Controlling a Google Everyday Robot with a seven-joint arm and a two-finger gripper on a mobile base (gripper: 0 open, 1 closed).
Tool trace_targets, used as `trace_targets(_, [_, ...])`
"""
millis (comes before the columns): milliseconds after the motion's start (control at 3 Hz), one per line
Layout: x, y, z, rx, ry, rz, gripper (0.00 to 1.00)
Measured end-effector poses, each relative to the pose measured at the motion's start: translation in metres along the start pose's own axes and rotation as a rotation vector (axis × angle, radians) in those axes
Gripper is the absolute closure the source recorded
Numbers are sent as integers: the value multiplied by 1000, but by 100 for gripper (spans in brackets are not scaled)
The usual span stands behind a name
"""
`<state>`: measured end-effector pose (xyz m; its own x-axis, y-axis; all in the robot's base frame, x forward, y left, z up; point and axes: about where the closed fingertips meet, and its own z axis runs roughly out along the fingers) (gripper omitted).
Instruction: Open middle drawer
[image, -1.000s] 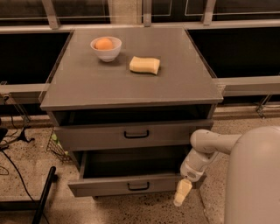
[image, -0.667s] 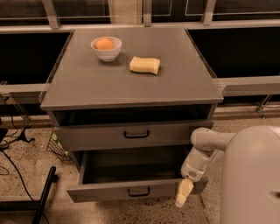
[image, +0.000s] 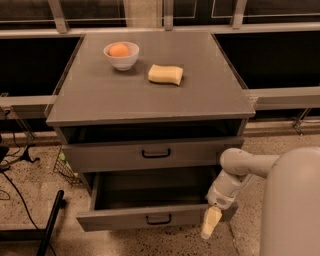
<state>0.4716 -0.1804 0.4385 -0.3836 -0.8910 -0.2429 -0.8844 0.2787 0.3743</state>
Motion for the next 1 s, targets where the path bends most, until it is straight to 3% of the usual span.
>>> trace_targets(333, [13,12,-6,24,-89,-61,0])
trace_targets(667, [27,22,-9,14,-124,-67,0])
trace_targets(1000, [40,34,-6,-34,-116,-38,0])
